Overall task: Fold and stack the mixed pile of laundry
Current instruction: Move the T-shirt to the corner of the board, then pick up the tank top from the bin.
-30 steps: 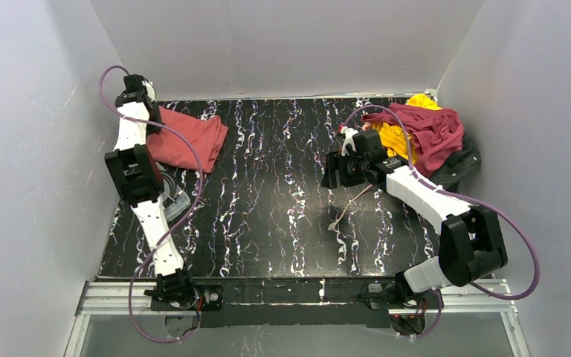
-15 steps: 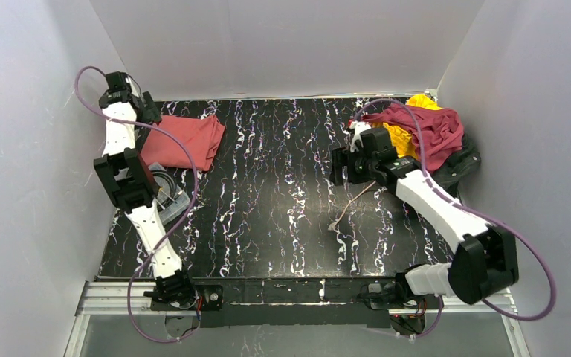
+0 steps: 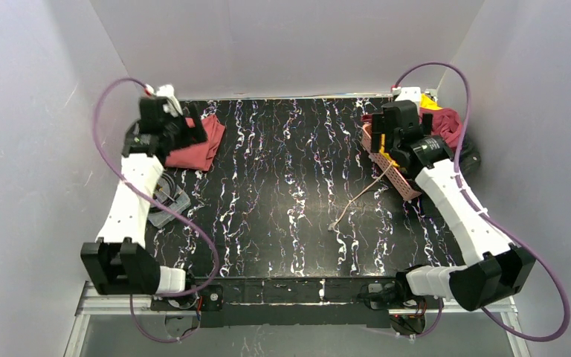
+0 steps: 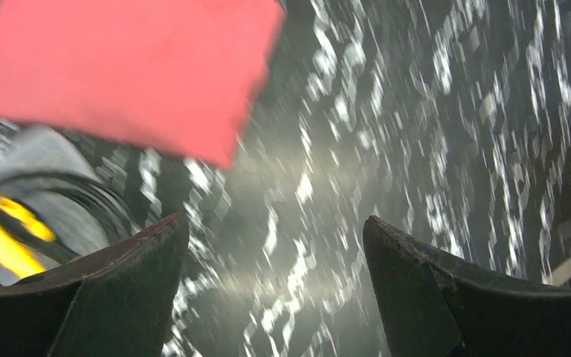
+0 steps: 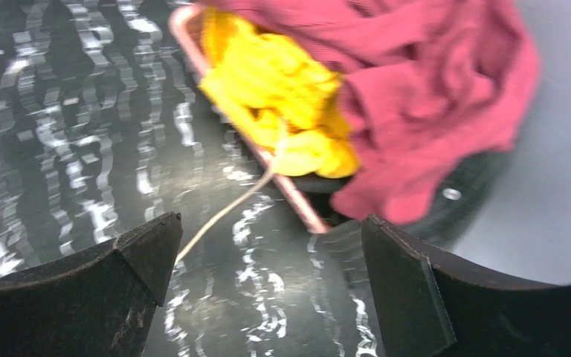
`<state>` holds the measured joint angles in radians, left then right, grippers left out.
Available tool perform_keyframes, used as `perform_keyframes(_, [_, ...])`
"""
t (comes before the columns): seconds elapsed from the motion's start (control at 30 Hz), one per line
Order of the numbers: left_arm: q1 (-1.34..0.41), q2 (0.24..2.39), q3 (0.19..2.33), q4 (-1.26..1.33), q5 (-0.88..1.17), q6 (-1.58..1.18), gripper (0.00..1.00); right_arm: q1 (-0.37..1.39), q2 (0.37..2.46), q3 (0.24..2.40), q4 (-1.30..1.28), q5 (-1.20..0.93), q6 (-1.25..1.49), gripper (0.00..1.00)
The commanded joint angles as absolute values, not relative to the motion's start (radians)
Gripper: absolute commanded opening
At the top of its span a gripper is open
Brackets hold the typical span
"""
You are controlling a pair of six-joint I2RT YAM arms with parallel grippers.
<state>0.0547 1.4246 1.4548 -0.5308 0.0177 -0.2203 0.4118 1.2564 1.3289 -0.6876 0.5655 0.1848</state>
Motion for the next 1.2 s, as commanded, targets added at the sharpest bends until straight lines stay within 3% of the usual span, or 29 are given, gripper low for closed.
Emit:
perform_keyframes(0.0, [-0.072,1.259,1.191,-0.496,0.119,-0.264,0.85,0.285,1.317,1.374,-0.747,0.738,0.163,0.99])
perform_keyframes(0.17, [-0.141,1.114,0.979,-0.485,0.176,-0.257,0.86,0.136,1.368,1.339,-0.712,0.713,0.176,0.99])
perform_keyframes(0.3, [-0.141,1.081,0.945,-0.510,0.185,-0.268,0.87,0.065,1.387,1.276,-0.655,0.709,0.178,0.98])
perform_keyframes(0.37, [-0.141,1.077,0.953,-0.511,0.179,-0.266,0.87,0.035,1.395,1.246,-0.617,0.647,0.171,0.91])
perform_keyframes(0.4, [-0.141,1.077,0.956,-0.511,0.179,-0.266,0.88,0.026,1.400,1.235,-0.594,0.618,0.167,0.85])
perform_keyframes(0.47, [-0.140,1.076,0.960,-0.514,0.179,-0.266,0.88,0.018,1.419,1.239,-0.571,0.529,0.140,0.35])
perform_keyframes(0.53, [-0.140,1.071,0.961,-0.517,0.175,-0.263,0.88,0.017,1.442,1.278,-0.606,0.501,0.145,0.14])
perform_keyframes(0.6, [-0.138,1.064,0.962,-0.520,0.163,-0.262,0.88,0.017,1.441,1.320,-0.637,0.491,0.157,0.01])
perform_keyframes(0.77, [-0.132,1.055,0.960,-0.520,0.151,-0.261,0.88,0.018,1.343,1.466,-0.697,0.310,0.188,0.01])
perform_keyframes(1.07, [-0.118,1.047,0.959,-0.516,0.148,-0.262,0.88,0.027,1.361,1.834,-0.635,-0.526,0.382,0.01])
perform_keyframes(1.17, [-0.104,1.045,0.957,-0.511,0.152,-0.265,0.89,0.098,1.401,1.946,-0.530,-0.666,0.516,0.01])
